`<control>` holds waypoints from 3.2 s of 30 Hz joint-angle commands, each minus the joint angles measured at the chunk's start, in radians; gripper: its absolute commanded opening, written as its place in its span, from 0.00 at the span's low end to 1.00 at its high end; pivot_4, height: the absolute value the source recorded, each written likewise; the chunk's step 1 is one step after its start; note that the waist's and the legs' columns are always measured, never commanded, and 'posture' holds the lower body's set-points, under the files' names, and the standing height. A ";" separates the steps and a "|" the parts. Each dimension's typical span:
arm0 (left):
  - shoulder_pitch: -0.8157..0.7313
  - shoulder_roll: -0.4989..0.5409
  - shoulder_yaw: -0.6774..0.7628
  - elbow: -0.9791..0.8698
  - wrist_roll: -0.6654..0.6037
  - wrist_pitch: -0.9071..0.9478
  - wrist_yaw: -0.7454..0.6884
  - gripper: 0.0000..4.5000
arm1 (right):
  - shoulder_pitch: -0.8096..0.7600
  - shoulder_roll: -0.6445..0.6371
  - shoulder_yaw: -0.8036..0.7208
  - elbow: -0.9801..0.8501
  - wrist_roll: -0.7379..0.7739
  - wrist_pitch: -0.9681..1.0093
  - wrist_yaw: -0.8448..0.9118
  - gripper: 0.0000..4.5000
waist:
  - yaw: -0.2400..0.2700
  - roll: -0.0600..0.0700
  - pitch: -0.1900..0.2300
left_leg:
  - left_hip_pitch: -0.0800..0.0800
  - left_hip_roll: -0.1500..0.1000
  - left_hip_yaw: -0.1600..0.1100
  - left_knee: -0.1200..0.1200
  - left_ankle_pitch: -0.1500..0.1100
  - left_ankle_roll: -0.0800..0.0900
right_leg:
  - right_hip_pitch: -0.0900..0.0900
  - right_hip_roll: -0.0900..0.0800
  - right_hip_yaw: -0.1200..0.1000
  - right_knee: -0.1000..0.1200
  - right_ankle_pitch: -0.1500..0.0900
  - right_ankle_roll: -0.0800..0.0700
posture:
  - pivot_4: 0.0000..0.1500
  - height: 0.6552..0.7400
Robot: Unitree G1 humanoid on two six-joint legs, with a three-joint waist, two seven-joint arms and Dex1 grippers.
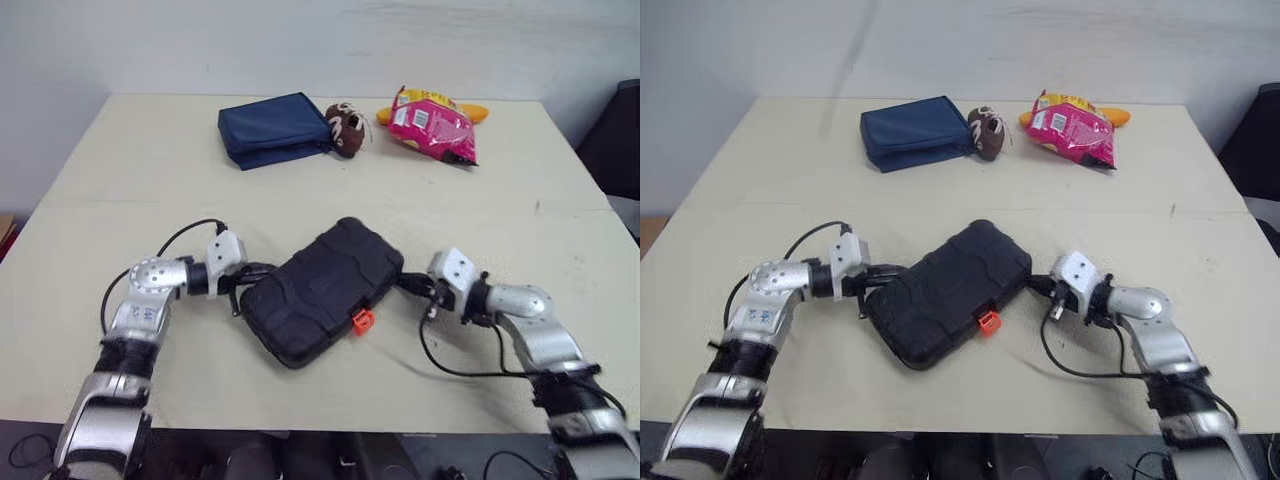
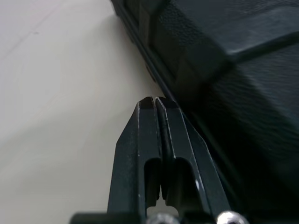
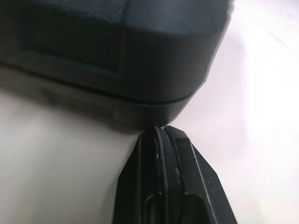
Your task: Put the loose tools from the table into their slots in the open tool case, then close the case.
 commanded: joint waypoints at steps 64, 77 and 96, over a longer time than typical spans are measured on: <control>-0.172 -0.089 -0.342 -0.052 0.109 0.092 -0.057 0.01 | 0.224 0.011 0.081 -0.483 0.104 0.255 -0.029 0.00 | 0.031 0.004 -0.007 | 0.002 -0.004 -0.008 -0.004 0.002 0.001 | 0.005 0.000 -0.001 -0.004 0.000 0.001 | 1.00 1.00; -0.150 -0.110 -0.360 0.036 0.125 0.022 -0.062 0.01 | 0.173 -0.007 0.009 -0.633 0.219 0.379 0.007 0.00 | 0.019 0.006 -0.010 | 0.016 -0.003 -0.008 -0.009 0.000 0.001 | 0.020 0.001 -0.001 -0.007 0.000 0.000 | 1.00 1.00; -0.022 0.079 0.087 -0.241 -0.228 0.159 -0.028 0.48 | 0.290 -0.308 -0.347 -0.643 0.316 0.369 0.155 0.54 | 0.008 0.004 -0.015 | 0.011 -0.002 -0.009 -0.019 -0.003 0.003 | 0.014 0.001 -0.002 -0.017 -0.001 0.001 | 1.00 1.00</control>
